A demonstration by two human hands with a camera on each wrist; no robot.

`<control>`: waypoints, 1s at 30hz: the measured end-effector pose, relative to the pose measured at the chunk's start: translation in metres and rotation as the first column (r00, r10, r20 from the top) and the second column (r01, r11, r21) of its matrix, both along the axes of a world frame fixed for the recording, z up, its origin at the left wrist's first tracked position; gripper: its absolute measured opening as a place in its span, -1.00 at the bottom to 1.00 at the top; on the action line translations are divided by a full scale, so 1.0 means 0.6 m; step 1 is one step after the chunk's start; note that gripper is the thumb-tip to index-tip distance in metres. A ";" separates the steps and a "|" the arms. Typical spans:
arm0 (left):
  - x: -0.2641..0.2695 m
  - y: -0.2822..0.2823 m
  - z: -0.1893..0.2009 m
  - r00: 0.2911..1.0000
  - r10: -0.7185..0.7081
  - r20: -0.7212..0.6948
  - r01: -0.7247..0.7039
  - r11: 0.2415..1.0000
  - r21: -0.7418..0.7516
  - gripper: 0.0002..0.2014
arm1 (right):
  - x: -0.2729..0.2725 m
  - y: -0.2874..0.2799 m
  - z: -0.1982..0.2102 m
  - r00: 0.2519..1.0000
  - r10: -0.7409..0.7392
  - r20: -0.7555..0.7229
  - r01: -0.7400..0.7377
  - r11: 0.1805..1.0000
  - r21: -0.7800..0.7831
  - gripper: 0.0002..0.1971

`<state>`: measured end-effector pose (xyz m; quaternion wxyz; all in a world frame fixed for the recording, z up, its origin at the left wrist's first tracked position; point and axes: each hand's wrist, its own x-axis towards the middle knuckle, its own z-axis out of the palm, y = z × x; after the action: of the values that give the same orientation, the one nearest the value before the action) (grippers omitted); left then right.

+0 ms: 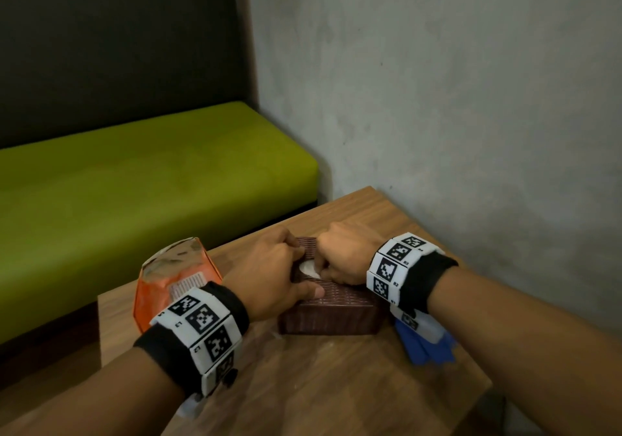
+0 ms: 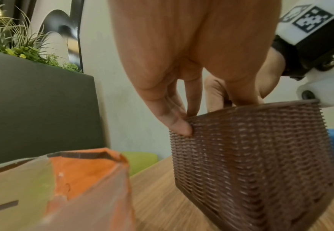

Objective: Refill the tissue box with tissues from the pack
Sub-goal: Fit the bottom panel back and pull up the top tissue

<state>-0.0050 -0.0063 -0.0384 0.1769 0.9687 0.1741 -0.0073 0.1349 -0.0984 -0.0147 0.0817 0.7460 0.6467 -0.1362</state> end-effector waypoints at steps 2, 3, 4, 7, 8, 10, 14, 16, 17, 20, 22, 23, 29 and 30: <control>-0.002 0.001 -0.001 1.000 0.005 0.008 -0.005 1.000 -0.012 -0.49 | 0.004 0.001 -0.001 1.000 0.024 -0.004 -0.024 1.000 0.005 -0.77; -0.002 0.002 -0.002 1.000 0.003 0.019 -0.003 1.000 -0.015 -0.49 | 0.005 0.001 -0.003 0.999 0.042 -0.001 -0.042 0.999 0.018 -0.79; -0.002 0.002 -0.003 1.000 0.003 0.030 -0.002 1.000 -0.020 -0.48 | 0.006 0.000 -0.005 0.998 0.058 0.004 -0.058 0.998 0.029 -0.81; -0.005 0.001 -0.008 0.998 0.000 0.056 0.002 0.999 -0.037 -0.46 | 0.008 -0.003 -0.009 0.997 0.076 0.005 -0.076 0.996 0.039 -0.79; -0.006 0.000 -0.009 0.998 -0.002 0.062 0.004 0.999 -0.040 -0.46 | 0.010 -0.004 -0.010 0.996 0.085 0.002 -0.085 0.995 0.047 -0.80; -0.006 0.000 -0.009 0.997 -0.003 0.075 0.007 0.999 -0.050 -0.47 | 0.013 -0.003 -0.009 0.995 0.098 -0.029 -0.095 0.992 0.084 -0.84; -0.006 0.002 -0.011 0.997 -0.011 0.077 0.015 0.999 -0.052 -0.48 | 0.008 -0.002 -0.009 0.994 0.080 -0.077 -0.070 0.990 0.122 -0.79; -0.006 0.003 -0.013 0.997 -0.004 0.077 0.008 0.999 -0.052 -0.48 | 0.002 0.001 -0.010 0.997 0.055 -0.062 -0.048 0.993 0.110 -0.79; -0.006 0.003 -0.014 0.997 -0.003 0.079 0.007 0.999 -0.051 -0.48 | 0.000 0.004 -0.010 0.998 0.044 -0.052 -0.038 0.994 0.099 -0.80; -0.007 0.003 -0.016 0.996 -0.007 0.085 0.012 0.998 -0.058 -0.50 | -0.003 0.013 -0.011 0.998 0.061 0.004 -0.061 0.996 0.061 -0.83; -0.007 0.003 -0.014 0.997 -0.004 0.080 0.009 0.998 -0.059 -0.51 | -0.005 0.015 -0.010 0.997 0.077 0.029 -0.078 0.996 0.048 -0.83; -0.007 0.003 -0.013 0.997 -0.004 0.075 0.008 0.999 -0.054 -0.50 | -0.005 0.014 -0.009 0.996 0.082 0.035 -0.083 0.996 0.042 -0.82; -0.008 0.001 -0.013 0.996 -0.010 0.085 0.013 0.999 -0.037 -0.49 | -0.007 0.008 -0.002 0.992 0.122 0.038 -0.123 0.992 0.028 -0.79; -0.008 0.001 -0.014 0.996 -0.014 0.087 0.017 0.999 -0.036 -0.49 | -0.007 0.009 0.000 0.990 0.133 0.042 -0.134 0.991 0.024 -0.79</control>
<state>-0.0098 -0.0055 -0.0465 0.2022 0.9659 0.1587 0.0303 0.1310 -0.0931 -0.0149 0.0939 0.7046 0.6953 -0.1067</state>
